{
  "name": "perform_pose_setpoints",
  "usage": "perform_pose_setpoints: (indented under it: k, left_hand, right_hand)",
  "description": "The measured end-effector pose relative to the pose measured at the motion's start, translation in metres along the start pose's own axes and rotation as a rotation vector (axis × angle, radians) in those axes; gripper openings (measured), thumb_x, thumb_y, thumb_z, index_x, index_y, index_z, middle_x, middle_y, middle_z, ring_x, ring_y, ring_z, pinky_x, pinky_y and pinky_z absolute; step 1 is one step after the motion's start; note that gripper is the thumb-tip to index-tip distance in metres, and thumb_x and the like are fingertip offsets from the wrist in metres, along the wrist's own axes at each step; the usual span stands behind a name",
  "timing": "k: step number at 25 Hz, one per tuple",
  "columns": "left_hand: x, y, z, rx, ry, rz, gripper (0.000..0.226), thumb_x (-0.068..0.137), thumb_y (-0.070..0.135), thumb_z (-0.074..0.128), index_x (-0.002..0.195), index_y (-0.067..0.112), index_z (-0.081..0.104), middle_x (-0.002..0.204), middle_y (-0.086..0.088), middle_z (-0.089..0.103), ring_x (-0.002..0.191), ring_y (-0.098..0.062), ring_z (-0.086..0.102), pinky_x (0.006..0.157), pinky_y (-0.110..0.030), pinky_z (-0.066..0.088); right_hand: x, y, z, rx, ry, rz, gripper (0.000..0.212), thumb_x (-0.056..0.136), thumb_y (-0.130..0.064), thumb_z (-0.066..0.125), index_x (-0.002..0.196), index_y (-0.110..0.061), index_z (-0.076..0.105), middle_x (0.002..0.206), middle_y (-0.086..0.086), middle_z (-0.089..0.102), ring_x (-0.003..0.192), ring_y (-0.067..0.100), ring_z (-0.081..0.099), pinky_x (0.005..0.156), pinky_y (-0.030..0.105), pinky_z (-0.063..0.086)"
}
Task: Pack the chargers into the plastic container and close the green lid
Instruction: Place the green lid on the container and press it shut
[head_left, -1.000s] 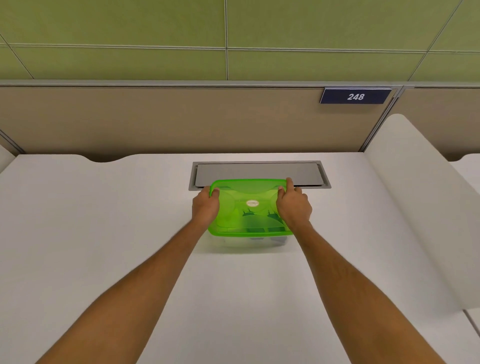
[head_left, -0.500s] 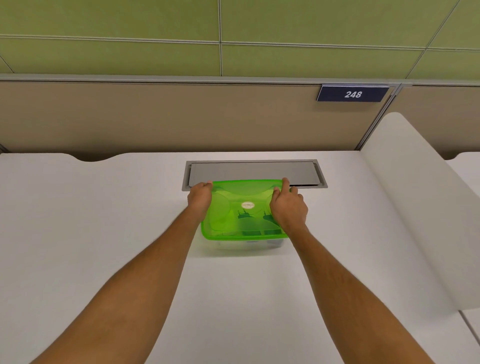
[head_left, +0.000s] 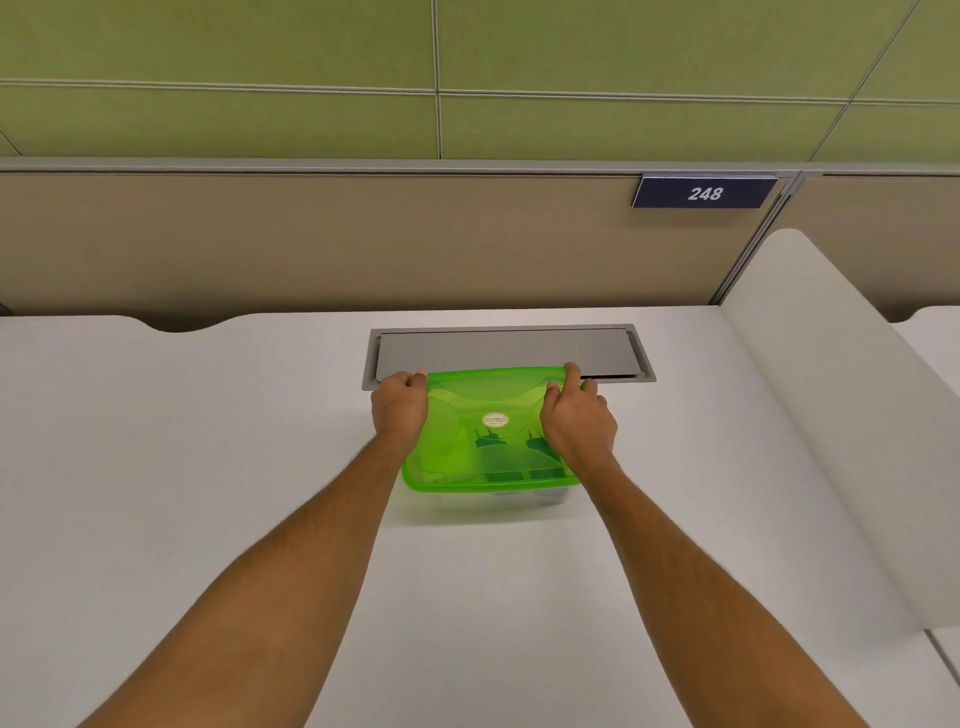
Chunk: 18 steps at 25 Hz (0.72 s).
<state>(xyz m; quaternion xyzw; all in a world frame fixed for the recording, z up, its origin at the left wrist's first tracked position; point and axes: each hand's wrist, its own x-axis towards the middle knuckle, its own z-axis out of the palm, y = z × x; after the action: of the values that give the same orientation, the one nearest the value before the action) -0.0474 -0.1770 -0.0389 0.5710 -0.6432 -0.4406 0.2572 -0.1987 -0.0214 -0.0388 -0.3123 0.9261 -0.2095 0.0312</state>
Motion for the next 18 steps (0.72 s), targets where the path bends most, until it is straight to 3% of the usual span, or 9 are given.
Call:
perform_pose_setpoints:
  k: [2, 6, 9, 11, 14, 18]
  left_hand:
    - [-0.001, 0.000, 0.000, 0.060, 0.005, 0.033, 0.043, 0.095, 0.033, 0.048, 0.059, 0.009, 0.046, 0.080, -0.026, 0.063, 0.078, -0.038, 0.058, 0.062, -0.035, 0.038]
    - [-0.012, 0.004, 0.006, 0.324, 0.081, 0.126, 0.036, 0.099, 0.029, 0.035, 0.098, 0.006, 0.063, 0.098, -0.021, 0.067, 0.090, -0.040, 0.060, 0.071, -0.039, 0.045]
    - [-0.016, 0.007, 0.007, 0.476, 0.103, 0.268, 0.031, 0.097, 0.024, 0.036, 0.108, 0.006, 0.059, 0.111, -0.017, 0.065, 0.101, -0.037, 0.057, 0.080, -0.044, 0.045]
    - [-0.019, 0.007, 0.010, 0.535, 0.076, 0.412, 0.041, 0.096, 0.035, 0.039, 0.122, 0.006, 0.051, 0.125, -0.014, 0.058, 0.115, -0.032, 0.050, 0.093, -0.045, 0.041]
    - [-0.025, 0.006, 0.016, 0.666, -0.069, 0.668, 0.063, 0.094, 0.052, 0.031, 0.138, 0.008, 0.036, 0.144, -0.010, 0.043, 0.134, -0.025, 0.034, 0.108, -0.047, 0.030]
    - [-0.020, 0.002, 0.018, 0.761, -0.216, 0.756, 0.072, 0.090, 0.064, 0.022, 0.143, 0.017, 0.029, 0.154, -0.003, 0.030, 0.143, -0.020, 0.018, 0.117, -0.046, 0.015]
  right_hand:
    - [0.004, -0.001, -0.001, 0.011, -0.002, 0.000, 0.040, 0.098, -0.034, 0.032, 0.132, -0.013, 0.036, 0.118, 0.019, 0.053, 0.097, 0.040, 0.057, 0.067, 0.038, 0.039]
    - [0.020, -0.008, -0.005, 0.049, 0.025, 0.024, 0.033, 0.100, -0.035, 0.031, 0.113, -0.007, 0.043, 0.110, 0.017, 0.056, 0.092, 0.039, 0.060, 0.066, 0.038, 0.039]
    - [0.039, -0.010, -0.005, 0.080, -0.021, 0.086, 0.032, 0.099, -0.032, 0.029, 0.106, -0.004, 0.045, 0.102, 0.018, 0.062, 0.084, 0.038, 0.060, 0.067, 0.037, 0.039]
    - [0.053, -0.011, -0.004, 0.086, -0.072, 0.130, 0.031, 0.096, -0.028, 0.030, 0.104, -0.003, 0.047, 0.098, 0.019, 0.064, 0.078, 0.034, 0.055, 0.067, 0.037, 0.038]
    - [0.065, -0.014, -0.002, 0.061, -0.113, 0.147, 0.037, 0.094, -0.029, 0.032, 0.099, -0.002, 0.056, 0.098, 0.020, 0.065, 0.079, 0.033, 0.051, 0.069, 0.035, 0.038]
    - [0.072, -0.010, 0.002, 0.076, -0.205, 0.160, 0.035, 0.091, -0.031, 0.036, 0.090, -0.003, 0.058, 0.099, 0.020, 0.064, 0.083, 0.034, 0.055, 0.071, 0.034, 0.040]
